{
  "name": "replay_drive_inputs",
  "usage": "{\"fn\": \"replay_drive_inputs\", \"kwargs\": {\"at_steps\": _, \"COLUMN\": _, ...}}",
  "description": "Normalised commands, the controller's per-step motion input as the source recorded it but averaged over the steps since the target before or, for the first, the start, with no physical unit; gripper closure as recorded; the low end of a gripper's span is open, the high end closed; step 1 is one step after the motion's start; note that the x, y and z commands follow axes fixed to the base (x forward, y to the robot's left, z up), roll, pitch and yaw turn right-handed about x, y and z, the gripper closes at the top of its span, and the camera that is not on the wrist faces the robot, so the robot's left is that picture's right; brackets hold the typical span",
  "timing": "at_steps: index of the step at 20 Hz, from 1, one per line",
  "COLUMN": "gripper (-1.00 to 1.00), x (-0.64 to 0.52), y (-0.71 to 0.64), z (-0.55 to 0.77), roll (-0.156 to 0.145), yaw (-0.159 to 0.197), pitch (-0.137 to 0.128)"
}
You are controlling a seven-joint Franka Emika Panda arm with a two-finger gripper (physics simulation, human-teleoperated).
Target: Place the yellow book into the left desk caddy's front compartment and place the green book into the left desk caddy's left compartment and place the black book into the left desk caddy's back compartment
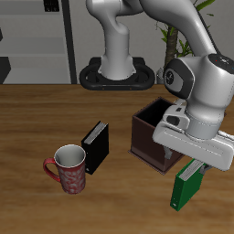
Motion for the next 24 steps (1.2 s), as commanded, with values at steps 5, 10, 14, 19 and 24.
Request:
{"fn": "replay_drive_inputs", "kwargs": {"at_steps": 5, "gripper": -1.0, "x": -0.1, "y": 0.08, "z": -0.24, "roll": 0.012, "yaw": -0.01, "pitch": 0.009}}
{"fn": "replay_drive_inputs", "kwargs": {"at_steps": 10, "gripper": -1.0, "x": -0.03, "y": 0.12, "z": -0.31, "roll": 0.018, "yaw": -0.009, "pitch": 0.015}}
{"fn": "replay_drive_inputs", "kwargs": {"at_steps": 14, "gripper": -1.0, "x": 0.06, "y": -0.02, "z": -0.27, "roll": 0.017, "yaw": -0.01, "pitch": 0.022}}
{"fn": "replay_drive_inputs", "kwargs": {"at_steps": 19, "gripper": 1.0, "x": 0.0, "y": -0.04, "z": -0.06, "roll": 0.003, "yaw": -0.009, "pitch": 0.003}}
{"fn": "replay_drive_inputs", "kwargs": {"at_steps": 24, "gripper": 1.0, "x": 0.03, "y": -0.06, "z": -0.04, "roll": 0.006, "yaw": 0.0, "pitch": -0.003}}
